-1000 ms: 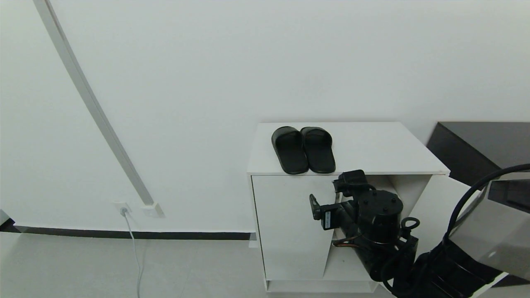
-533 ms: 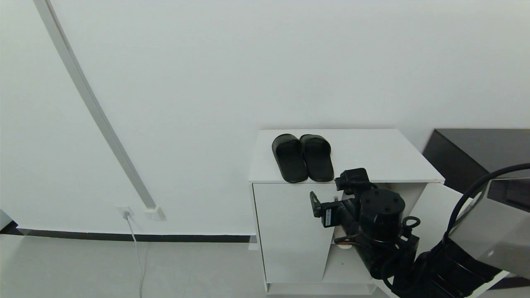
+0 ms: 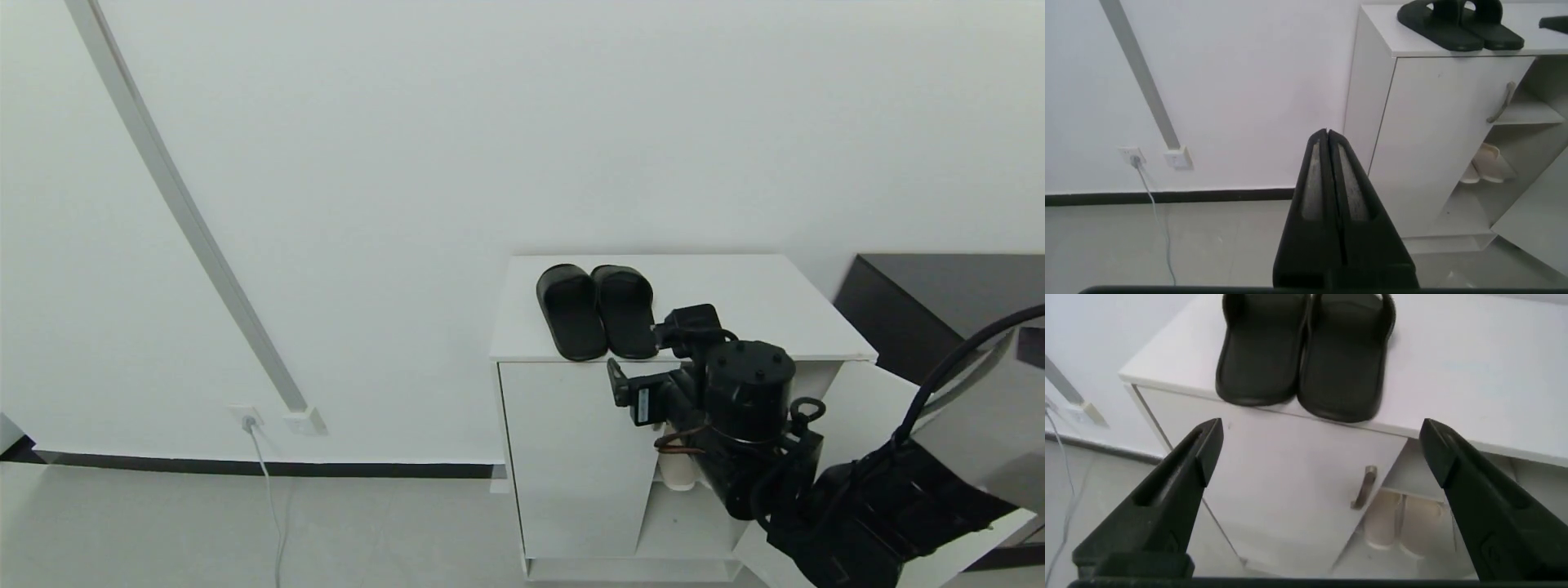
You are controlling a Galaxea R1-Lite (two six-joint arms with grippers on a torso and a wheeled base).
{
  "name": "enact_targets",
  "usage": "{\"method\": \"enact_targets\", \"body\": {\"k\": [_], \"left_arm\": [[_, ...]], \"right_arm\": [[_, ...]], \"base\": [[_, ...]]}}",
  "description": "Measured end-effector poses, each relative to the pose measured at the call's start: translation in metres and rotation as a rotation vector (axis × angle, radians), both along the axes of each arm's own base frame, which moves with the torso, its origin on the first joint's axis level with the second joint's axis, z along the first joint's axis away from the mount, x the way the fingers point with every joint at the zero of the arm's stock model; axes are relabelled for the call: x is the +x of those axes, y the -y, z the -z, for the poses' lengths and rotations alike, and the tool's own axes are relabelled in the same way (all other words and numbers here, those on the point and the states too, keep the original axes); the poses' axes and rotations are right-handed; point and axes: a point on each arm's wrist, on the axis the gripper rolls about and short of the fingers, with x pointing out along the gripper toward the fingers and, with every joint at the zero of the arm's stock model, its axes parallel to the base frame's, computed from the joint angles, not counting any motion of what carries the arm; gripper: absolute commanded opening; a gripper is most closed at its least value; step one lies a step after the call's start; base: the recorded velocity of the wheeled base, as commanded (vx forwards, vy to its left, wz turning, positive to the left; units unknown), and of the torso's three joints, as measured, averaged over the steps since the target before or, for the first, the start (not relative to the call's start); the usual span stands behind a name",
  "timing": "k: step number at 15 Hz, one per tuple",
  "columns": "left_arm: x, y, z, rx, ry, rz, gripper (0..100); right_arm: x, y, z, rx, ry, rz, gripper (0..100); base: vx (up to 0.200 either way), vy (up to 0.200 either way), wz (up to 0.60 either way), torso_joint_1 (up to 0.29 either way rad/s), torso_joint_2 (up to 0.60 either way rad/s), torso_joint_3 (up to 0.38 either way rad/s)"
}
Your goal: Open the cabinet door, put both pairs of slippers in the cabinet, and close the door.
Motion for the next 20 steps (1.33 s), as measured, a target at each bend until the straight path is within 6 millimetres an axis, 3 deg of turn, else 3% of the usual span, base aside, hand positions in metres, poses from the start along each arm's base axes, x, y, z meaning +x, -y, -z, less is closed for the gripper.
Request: {"method": "enact_targets", "body": {"k": [4, 9, 16, 20], "left_arm": [[0.0, 0.0, 0.0, -0.002, 0.0, 0.0, 0], [0.0, 0.0, 0.0, -0.001, 0.0, 0.001, 0], [0.0, 0.0, 0.0, -0.004, 0.0, 0.001, 0], [0.0, 0.0, 0.0, -0.004, 0.0, 0.0, 0]], "right_arm": [[0.008, -0.011, -0.033, 0.039, -0.038, -0.015, 100], [0.013, -0.024, -0.046, 0.074, -0.068, -0.103, 100], [0.017, -0.027, -0.017, 0.057, -0.127, -0.092, 100], [0.023, -0.031, 0.002, 0.052, -0.13, -0.085, 100]], "base": [[0.0, 0.0, 0.0, 0.0, 0.0, 0.0], [0.2, 0.0, 0.0, -0.005, 0.0, 0.005], [0.2, 0.0, 0.0, 0.01, 0.01, 0.003], [0.0, 0.0, 0.0, 0.0, 0.0, 0.0]]}}
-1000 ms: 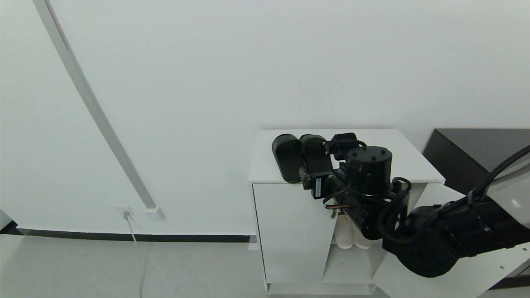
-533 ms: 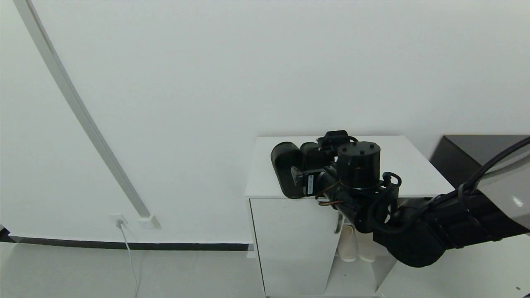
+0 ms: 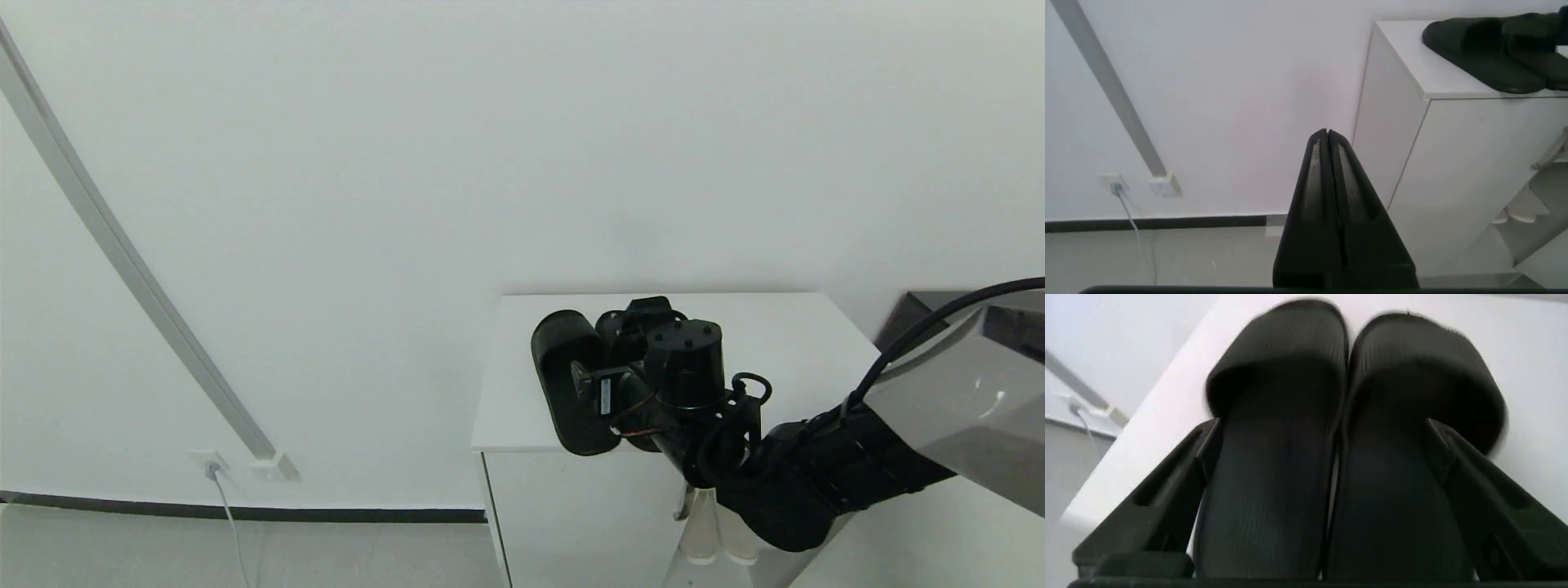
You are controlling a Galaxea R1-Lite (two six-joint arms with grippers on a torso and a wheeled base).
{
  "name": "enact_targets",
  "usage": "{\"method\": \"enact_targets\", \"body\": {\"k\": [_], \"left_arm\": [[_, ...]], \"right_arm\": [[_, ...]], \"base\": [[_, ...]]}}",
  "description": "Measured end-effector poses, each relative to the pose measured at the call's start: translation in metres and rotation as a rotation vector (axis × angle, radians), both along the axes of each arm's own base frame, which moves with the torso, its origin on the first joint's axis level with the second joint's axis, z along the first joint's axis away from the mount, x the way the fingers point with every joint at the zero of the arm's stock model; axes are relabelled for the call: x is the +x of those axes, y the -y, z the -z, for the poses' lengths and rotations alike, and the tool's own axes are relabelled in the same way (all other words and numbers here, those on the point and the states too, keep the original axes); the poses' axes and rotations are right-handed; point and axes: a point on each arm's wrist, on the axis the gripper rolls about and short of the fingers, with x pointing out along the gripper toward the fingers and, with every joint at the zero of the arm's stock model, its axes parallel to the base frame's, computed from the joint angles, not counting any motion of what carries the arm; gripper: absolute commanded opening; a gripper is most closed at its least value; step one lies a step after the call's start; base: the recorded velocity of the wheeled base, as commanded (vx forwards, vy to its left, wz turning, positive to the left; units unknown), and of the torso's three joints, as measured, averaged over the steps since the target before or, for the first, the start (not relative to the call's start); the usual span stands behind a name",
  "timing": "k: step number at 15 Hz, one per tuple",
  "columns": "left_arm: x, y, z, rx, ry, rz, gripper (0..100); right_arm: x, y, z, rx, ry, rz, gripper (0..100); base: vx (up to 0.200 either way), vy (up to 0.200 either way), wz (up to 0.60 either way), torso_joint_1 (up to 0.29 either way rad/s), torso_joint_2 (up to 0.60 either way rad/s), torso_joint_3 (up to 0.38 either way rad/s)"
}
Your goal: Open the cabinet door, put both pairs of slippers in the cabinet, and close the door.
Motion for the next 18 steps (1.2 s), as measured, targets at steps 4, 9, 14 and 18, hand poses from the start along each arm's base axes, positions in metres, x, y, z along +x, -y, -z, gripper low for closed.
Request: {"method": "enact_targets", "body": {"k": [4, 9, 14, 18], "left_arm": [[0.0, 0.0, 0.0, -0.001, 0.0, 0.0, 0], [0.0, 0.0, 0.0, -0.003, 0.0, -0.001, 0], [0.0, 0.0, 0.0, -0.004, 0.0, -0.001, 0], [0.0, 0.0, 0.0, -0.003, 0.0, 0.0, 0]], "right_arm": [[0.02, -0.008, 0.014, 0.0, 0.009, 0.015, 100], [0.046, -0.021, 0.03, 0.009, 0.031, 0.03, 100], [0.071, -0.024, 0.037, -0.008, 0.066, 0.052, 100], [0.076, -0.024, 0.04, -0.007, 0.068, 0.058, 0]], "base": [[0.0, 0.0, 0.0, 0.0, 0.0, 0.0], [0.0, 0.0, 0.0, 0.0, 0.0, 0.0], [0.0, 0.0, 0.0, 0.0, 0.0, 0.0], [0.0, 0.0, 0.0, 0.0, 0.0, 0.0]]}}
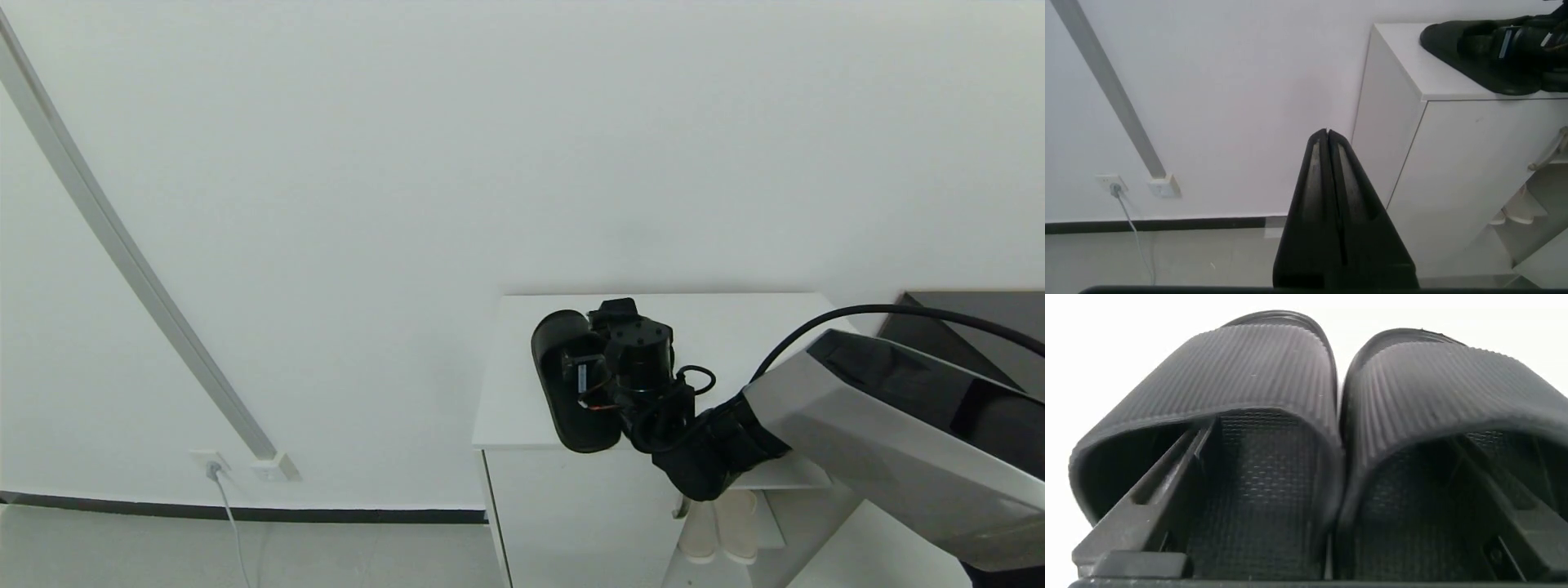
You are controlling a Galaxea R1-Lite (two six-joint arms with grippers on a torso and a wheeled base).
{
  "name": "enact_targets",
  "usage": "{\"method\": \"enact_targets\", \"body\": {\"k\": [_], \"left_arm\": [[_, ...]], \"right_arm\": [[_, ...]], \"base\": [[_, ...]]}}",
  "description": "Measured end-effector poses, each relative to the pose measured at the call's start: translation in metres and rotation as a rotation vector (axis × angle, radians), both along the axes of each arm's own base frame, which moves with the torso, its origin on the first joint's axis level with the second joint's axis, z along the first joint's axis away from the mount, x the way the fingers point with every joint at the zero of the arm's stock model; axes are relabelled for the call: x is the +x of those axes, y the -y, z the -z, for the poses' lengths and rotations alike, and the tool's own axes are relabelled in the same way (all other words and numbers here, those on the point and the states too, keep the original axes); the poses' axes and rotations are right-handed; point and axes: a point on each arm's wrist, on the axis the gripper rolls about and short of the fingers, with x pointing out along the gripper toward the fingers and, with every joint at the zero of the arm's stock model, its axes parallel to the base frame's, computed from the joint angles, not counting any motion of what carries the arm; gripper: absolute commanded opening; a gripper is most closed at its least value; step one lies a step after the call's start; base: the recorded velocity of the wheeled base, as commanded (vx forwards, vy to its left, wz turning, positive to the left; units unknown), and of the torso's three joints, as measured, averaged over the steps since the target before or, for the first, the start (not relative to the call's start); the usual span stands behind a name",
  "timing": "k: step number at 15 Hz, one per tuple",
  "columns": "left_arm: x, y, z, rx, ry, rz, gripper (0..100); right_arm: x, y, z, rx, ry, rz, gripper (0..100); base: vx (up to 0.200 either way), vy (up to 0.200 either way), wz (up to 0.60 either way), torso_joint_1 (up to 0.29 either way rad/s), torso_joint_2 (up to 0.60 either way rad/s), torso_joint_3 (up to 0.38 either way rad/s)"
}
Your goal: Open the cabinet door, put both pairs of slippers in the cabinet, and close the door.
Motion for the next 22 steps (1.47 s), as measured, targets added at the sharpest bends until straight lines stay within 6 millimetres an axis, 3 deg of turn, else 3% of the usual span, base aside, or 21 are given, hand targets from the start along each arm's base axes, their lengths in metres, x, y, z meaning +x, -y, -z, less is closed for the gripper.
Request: {"method": "enact_targets", "body": {"k": [7, 11, 16, 19, 22], "left_arm": [[0.0, 0.0, 0.0, 0.0, 0.0, 0.0, 0], [0.0, 0.0, 0.0, 0.0, 0.0, 0.0, 0], [0.0, 0.0, 0.0, 0.0, 0.0, 0.001, 0], [0.0, 0.0, 0.0, 0.003, 0.0, 0.001, 0], [0.0, 0.0, 0.0, 0.004, 0.0, 0.0, 0]], "right_arm": [[0.001, 0.003, -0.001, 0.006, -0.004, 0.005, 0], [-0.011, 0.011, -0.018, 0.008, -0.002, -0.004, 0], [-0.054, 0.036, -0.054, 0.024, -0.005, -0.073, 0], [-0.09, 0.055, -0.076, 0.036, -0.006, -0.138, 0], [-0.134, 0.079, -0.082, 0.023, -0.038, -0.223, 0]], "base": [[0.0, 0.0, 0.0, 0.0, 0.0, 0.0], [0.0, 0.0, 0.0, 0.0, 0.0, 0.0], [0.0, 0.0, 0.0, 0.0, 0.0, 0.0], [0.0, 0.0, 0.0, 0.0, 0.0, 0.0], [0.0, 0.0, 0.0, 0.0, 0.0, 0.0]]}}
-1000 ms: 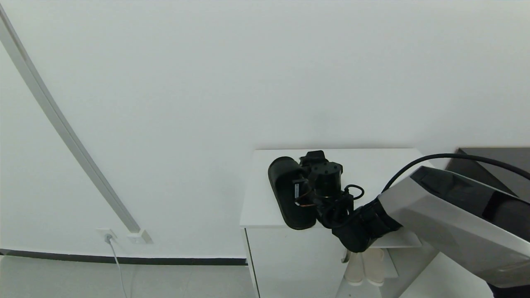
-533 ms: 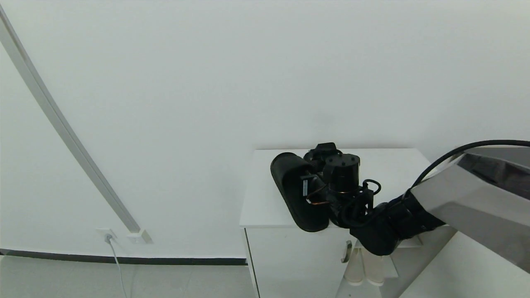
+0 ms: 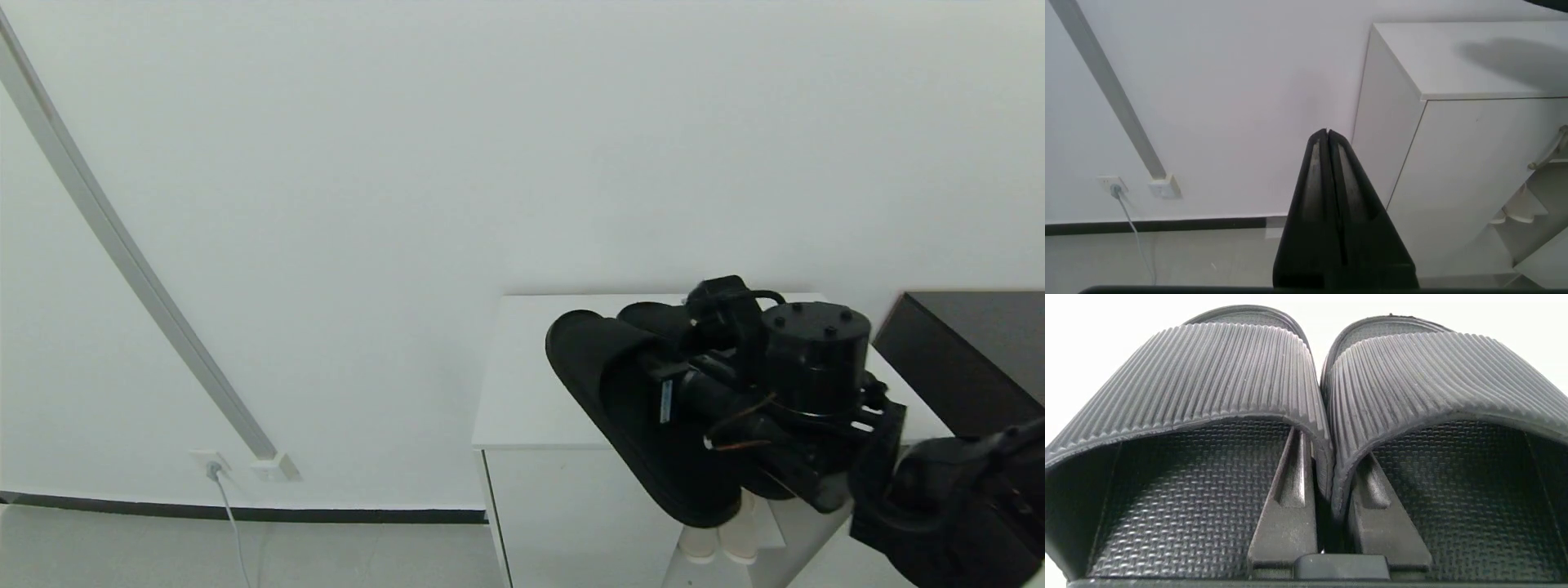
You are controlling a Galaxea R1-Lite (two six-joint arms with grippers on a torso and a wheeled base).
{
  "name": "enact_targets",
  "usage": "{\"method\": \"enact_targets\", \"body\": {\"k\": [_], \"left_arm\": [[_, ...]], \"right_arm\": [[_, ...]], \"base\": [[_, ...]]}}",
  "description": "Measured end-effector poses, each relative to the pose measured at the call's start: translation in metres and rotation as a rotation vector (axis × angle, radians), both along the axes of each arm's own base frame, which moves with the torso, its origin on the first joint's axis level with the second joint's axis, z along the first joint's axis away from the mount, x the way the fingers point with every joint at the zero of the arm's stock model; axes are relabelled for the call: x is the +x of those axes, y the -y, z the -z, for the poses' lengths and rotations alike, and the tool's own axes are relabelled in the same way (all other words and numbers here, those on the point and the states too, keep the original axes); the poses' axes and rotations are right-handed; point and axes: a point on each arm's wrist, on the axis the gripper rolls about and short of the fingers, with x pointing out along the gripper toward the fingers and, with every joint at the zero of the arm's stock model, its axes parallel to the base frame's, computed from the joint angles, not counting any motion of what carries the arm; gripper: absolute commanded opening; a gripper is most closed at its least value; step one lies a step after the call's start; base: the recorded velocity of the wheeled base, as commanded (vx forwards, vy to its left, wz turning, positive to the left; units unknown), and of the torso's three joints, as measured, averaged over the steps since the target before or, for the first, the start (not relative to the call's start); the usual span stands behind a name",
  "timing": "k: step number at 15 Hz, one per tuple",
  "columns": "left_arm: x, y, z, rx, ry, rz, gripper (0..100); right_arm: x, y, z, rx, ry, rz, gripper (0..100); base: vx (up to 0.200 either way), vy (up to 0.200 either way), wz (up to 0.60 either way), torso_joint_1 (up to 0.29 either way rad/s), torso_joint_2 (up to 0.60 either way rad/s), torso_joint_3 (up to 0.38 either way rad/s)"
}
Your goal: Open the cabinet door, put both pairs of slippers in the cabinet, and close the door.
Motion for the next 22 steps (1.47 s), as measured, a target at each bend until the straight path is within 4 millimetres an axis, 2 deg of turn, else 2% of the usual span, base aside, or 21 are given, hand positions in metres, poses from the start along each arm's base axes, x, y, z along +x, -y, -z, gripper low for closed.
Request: {"method": "enact_targets", "body": {"k": [3, 5, 7, 17, 22], "left_arm": [[0.0, 0.0, 0.0, 0.0, 0.0, 0.0, 0], [0.0, 0.0, 0.0, 0.0, 0.0, 0.0, 0], [0.0, 0.0, 0.0, -0.001, 0.0, 0.0, 0], [0.0, 0.0, 0.0, 0.0, 0.0, 0.003, 0], [0.0, 0.0, 0.0, -0.002, 0.001, 0.002, 0]], "right_arm": [[-0.036, 0.016, -0.001, -0.013, -0.019, -0.073, 0], [-0.043, 0.019, -0.005, -0.006, -0.011, -0.085, 0], [-0.045, 0.019, -0.005, -0.009, -0.014, -0.088, 0], [-0.047, 0.018, -0.002, -0.017, -0.019, -0.095, 0], [-0.049, 0.016, -0.002, -0.022, -0.018, -0.104, 0]], "base": [[0.0, 0.0, 0.0, 0.0, 0.0, 0.0], [0.0, 0.0, 0.0, 0.0, 0.0, 0.0], [0.0, 0.0, 0.0, 0.0, 0.0, 0.0], [-0.2, 0.0, 0.0, 0.002, 0.0, 0.003], [0.0, 0.0, 0.0, 0.0, 0.0, 0.0]]}}
